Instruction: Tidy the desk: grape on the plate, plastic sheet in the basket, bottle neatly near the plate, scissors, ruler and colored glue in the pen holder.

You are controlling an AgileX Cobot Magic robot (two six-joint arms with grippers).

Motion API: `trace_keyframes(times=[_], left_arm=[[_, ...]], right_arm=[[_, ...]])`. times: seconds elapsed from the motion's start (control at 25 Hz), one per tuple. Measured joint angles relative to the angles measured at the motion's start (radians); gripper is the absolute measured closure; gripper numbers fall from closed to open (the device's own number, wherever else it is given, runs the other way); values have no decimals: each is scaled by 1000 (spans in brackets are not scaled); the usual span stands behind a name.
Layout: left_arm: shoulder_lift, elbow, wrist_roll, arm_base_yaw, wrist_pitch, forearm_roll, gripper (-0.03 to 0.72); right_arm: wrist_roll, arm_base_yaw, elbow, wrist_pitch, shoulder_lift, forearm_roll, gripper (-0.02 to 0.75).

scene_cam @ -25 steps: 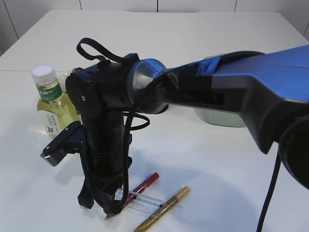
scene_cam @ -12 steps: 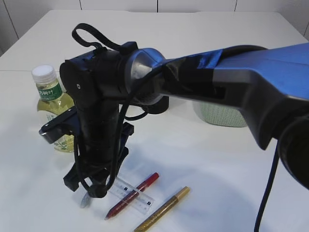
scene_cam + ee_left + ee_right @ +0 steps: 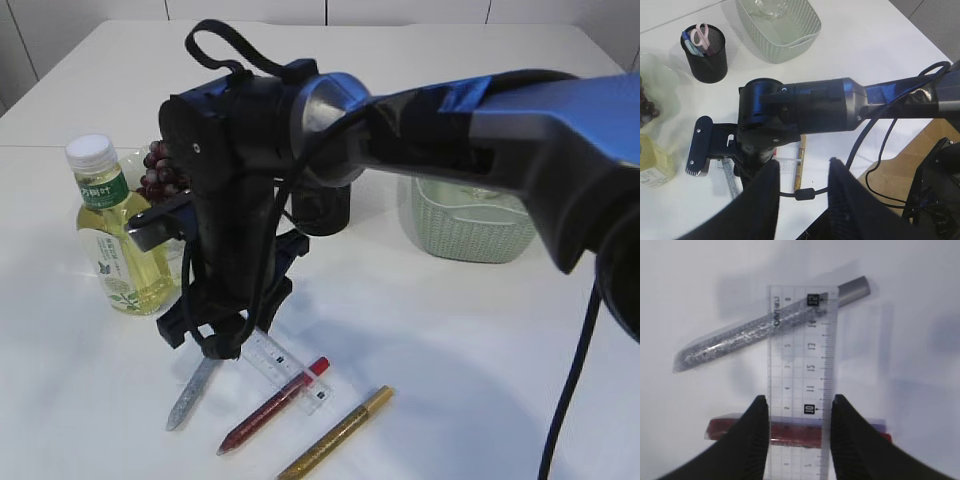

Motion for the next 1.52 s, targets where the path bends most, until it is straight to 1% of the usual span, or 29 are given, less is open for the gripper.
trace_keyframes(times=[0.2, 0.44, 0.56, 0.72, 0.88, 1.04, 1.12, 1.24, 1.32, 1.52], left_arm=[[0, 0, 0, 0, 0, 2, 445], [0, 0, 0, 0, 0, 12, 445], [0, 0, 0, 0, 0, 18, 445], [0, 0, 0, 0, 0, 19, 445], [0, 0, 0, 0, 0, 20, 445], [0, 0, 0, 0, 0, 20, 445], [0, 0, 0, 0, 0, 22, 445], [0, 0, 0, 0, 0, 22, 445], [0, 0, 0, 0, 0, 22, 445], [0, 0, 0, 0, 0, 23, 445]], right_arm=[[-6, -35, -2, 2, -35, -45, 438], [-12, -91, -2, 2, -85, -57, 438], [-12, -108, -2, 2, -136, -84, 438], [-12, -114, 1, -82, -211, -149, 439], [-14, -114, 67, -221, -288, -188, 438], [-14, -120, 218, -392, -375, -218, 439], [-14, -126, 311, -503, -424, -224, 439], [-8, -152, 431, -679, -488, -234, 439], [3, -179, 484, -786, -514, -241, 439], [18, -260, 517, -1000, -520, -252, 439]])
